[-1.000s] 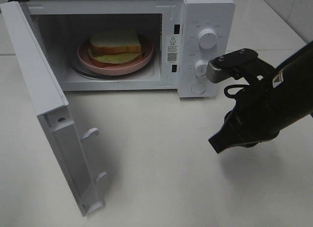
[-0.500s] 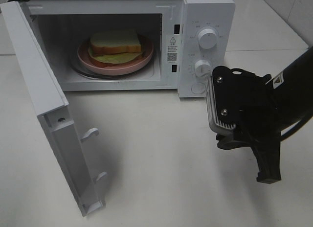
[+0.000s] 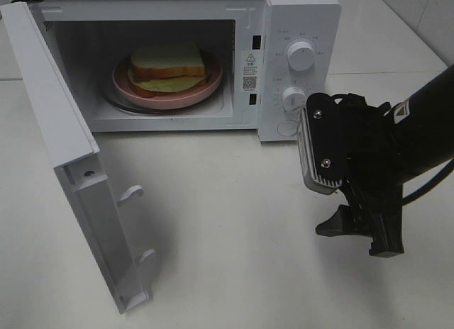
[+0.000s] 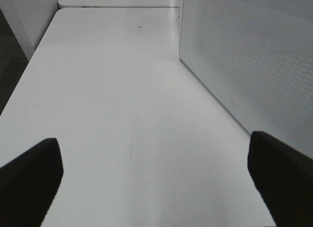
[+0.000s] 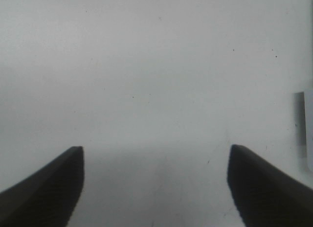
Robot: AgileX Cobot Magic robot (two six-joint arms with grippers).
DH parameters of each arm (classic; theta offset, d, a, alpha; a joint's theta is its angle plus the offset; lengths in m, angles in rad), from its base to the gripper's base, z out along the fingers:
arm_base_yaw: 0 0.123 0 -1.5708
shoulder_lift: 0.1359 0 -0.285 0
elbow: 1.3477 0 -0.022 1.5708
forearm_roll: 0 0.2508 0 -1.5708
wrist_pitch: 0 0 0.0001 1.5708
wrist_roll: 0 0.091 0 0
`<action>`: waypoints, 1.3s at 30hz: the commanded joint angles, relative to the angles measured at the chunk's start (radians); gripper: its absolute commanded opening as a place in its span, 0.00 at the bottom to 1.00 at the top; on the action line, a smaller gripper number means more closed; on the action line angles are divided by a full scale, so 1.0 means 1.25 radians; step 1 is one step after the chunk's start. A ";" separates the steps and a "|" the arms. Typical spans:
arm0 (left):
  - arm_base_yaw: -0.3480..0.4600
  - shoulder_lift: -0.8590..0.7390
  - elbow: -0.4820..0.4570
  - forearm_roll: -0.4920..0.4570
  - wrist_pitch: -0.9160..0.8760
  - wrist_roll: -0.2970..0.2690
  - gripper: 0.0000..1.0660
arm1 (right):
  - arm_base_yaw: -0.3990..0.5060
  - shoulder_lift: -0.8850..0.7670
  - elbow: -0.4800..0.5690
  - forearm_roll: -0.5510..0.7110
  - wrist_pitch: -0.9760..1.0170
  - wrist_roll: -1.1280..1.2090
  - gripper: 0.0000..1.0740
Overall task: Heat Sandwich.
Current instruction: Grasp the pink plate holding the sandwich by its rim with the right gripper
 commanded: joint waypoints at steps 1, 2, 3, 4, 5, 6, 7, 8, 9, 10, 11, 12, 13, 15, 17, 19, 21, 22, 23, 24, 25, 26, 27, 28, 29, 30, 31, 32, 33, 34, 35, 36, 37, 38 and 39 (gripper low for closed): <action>-0.004 -0.018 0.001 0.002 -0.004 0.001 0.91 | 0.001 -0.006 0.000 0.001 0.003 0.034 0.91; -0.004 -0.018 0.001 0.002 -0.004 0.001 0.91 | 0.001 -0.006 0.000 -0.006 0.004 0.036 0.91; -0.004 -0.018 0.001 0.002 -0.004 0.001 0.91 | 0.001 -0.006 -0.002 -0.016 0.005 0.041 0.91; -0.004 -0.018 0.001 0.002 -0.004 0.001 0.91 | 0.001 -0.006 -0.006 -0.026 0.010 0.048 0.91; -0.004 -0.018 0.001 0.002 -0.004 0.001 0.91 | 0.001 -0.006 -0.006 -0.026 0.010 0.048 0.91; -0.004 -0.018 0.001 0.002 -0.004 0.001 0.91 | 0.001 -0.006 -0.012 -0.040 0.014 0.058 0.90; -0.004 -0.018 0.001 0.002 -0.004 0.001 0.91 | 0.001 -0.006 -0.030 -0.062 0.027 0.071 0.90; -0.004 -0.018 0.001 0.002 -0.004 0.001 0.91 | 0.001 -0.006 -0.042 -0.075 0.034 0.078 0.90; -0.004 -0.018 0.001 0.002 -0.004 0.001 0.91 | 0.002 -0.003 -0.051 -0.086 0.038 0.082 0.89; -0.004 -0.018 0.001 0.002 -0.004 0.001 0.91 | 0.002 -0.003 -0.051 -0.086 0.038 0.082 0.89; -0.004 -0.018 0.001 0.002 -0.004 0.001 0.91 | 0.002 -0.002 -0.063 -0.098 0.043 0.086 0.89; -0.004 -0.018 0.001 0.002 -0.004 0.001 0.91 | 0.002 0.008 -0.084 -0.109 0.046 0.090 0.88; -0.004 -0.018 0.001 0.002 -0.004 0.001 0.91 | 0.002 0.016 -0.094 -0.110 0.046 0.090 0.88; -0.004 -0.018 0.001 0.002 -0.004 0.001 0.91 | 0.002 0.025 -0.105 -0.113 0.049 0.090 0.88; -0.004 -0.018 0.001 0.002 -0.004 0.001 0.91 | 0.002 0.053 -0.134 -0.120 0.052 0.090 0.88; -0.004 -0.018 0.001 0.002 -0.004 0.001 0.91 | 0.011 0.073 -0.154 -0.123 0.051 0.086 0.87; -0.004 -0.018 0.001 0.002 -0.004 0.001 0.91 | 0.018 0.084 -0.166 -0.131 0.052 0.086 0.87; -0.004 -0.018 0.001 0.002 -0.004 0.001 0.91 | 0.031 0.109 -0.194 -0.147 0.053 0.086 0.87; -0.004 -0.018 0.001 0.002 -0.004 0.001 0.91 | 0.038 0.122 -0.210 -0.151 0.053 0.086 0.86; -0.004 -0.018 0.001 0.002 -0.004 0.001 0.91 | 0.044 0.133 -0.223 -0.155 0.053 0.086 0.86; -0.004 -0.018 0.001 0.002 -0.004 0.001 0.91 | 0.050 0.147 -0.241 -0.161 0.053 0.086 0.86; -0.004 -0.018 0.001 0.002 -0.004 0.001 0.91 | 0.050 0.147 -0.241 -0.161 0.053 0.086 0.86; -0.004 -0.018 0.001 0.002 -0.004 0.001 0.91 | 0.058 0.174 -0.274 -0.166 0.053 0.086 0.86; -0.004 -0.018 0.001 0.002 -0.004 0.001 0.91 | 0.062 0.187 -0.292 -0.167 0.053 0.082 0.85; -0.004 -0.018 0.001 0.002 -0.004 0.001 0.91 | 0.068 0.198 -0.310 -0.172 0.053 0.077 0.85; -0.004 -0.018 0.001 0.002 -0.004 0.001 0.91 | 0.068 0.198 -0.310 -0.172 0.053 0.077 0.85; -0.004 -0.018 0.001 0.002 -0.004 0.001 0.91 | 0.073 0.211 -0.328 -0.182 0.053 0.075 0.85; -0.004 -0.018 0.001 0.002 -0.004 0.001 0.91 | 0.080 0.237 -0.358 -0.197 0.053 0.075 0.85; -0.004 -0.018 0.001 0.002 -0.004 0.001 0.91 | 0.085 0.248 -0.373 -0.203 0.053 0.075 0.84; -0.004 -0.018 0.001 0.002 -0.004 0.001 0.91 | 0.089 0.257 -0.385 -0.206 0.053 0.075 0.84; -0.004 -0.018 0.001 0.002 -0.004 0.001 0.91 | 0.089 0.257 -0.385 -0.206 0.053 0.075 0.84; -0.004 -0.018 0.001 0.002 -0.004 0.001 0.91 | 0.091 0.277 -0.412 -0.213 0.051 0.075 0.84; -0.004 -0.018 0.001 0.002 -0.004 0.001 0.91 | 0.096 0.286 -0.422 -0.213 0.050 0.075 0.84; -0.004 -0.018 0.001 0.002 -0.004 0.001 0.91 | 0.096 0.294 -0.434 -0.213 0.050 0.074 0.84; -0.004 -0.018 0.001 0.002 -0.004 0.001 0.91 | 0.096 0.294 -0.434 -0.213 0.050 0.074 0.84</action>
